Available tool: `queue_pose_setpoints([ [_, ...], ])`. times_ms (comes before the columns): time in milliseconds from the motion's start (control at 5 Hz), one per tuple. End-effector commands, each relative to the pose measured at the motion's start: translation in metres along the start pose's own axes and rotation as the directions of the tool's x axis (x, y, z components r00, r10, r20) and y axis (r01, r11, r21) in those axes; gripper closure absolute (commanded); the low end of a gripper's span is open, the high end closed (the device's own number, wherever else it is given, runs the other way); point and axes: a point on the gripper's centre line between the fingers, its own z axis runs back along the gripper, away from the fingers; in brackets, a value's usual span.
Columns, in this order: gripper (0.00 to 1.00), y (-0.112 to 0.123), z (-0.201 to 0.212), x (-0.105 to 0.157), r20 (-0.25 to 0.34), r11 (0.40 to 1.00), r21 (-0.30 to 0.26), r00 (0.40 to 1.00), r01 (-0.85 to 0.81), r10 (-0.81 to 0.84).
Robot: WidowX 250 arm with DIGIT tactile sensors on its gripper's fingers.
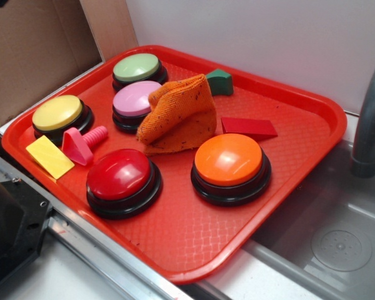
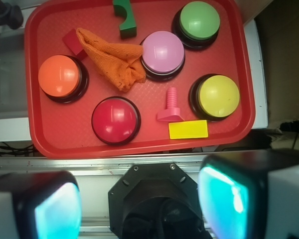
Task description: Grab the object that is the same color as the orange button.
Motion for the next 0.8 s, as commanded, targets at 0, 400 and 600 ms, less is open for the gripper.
queue_pose_setpoints([
  [0,0.0,0.0,0.0,0.0,0.0,1.0,0.0,1.0,0.0,0.0],
  [400,0.0,-0.015,-0.043,0.04,0.075,0.978,0.065,0.976,0.2,-0.205],
  [600,0.0,-0.024,-0.075,0.062,0.063,0.96,0.121,0.963,0.254,-0.263],
])
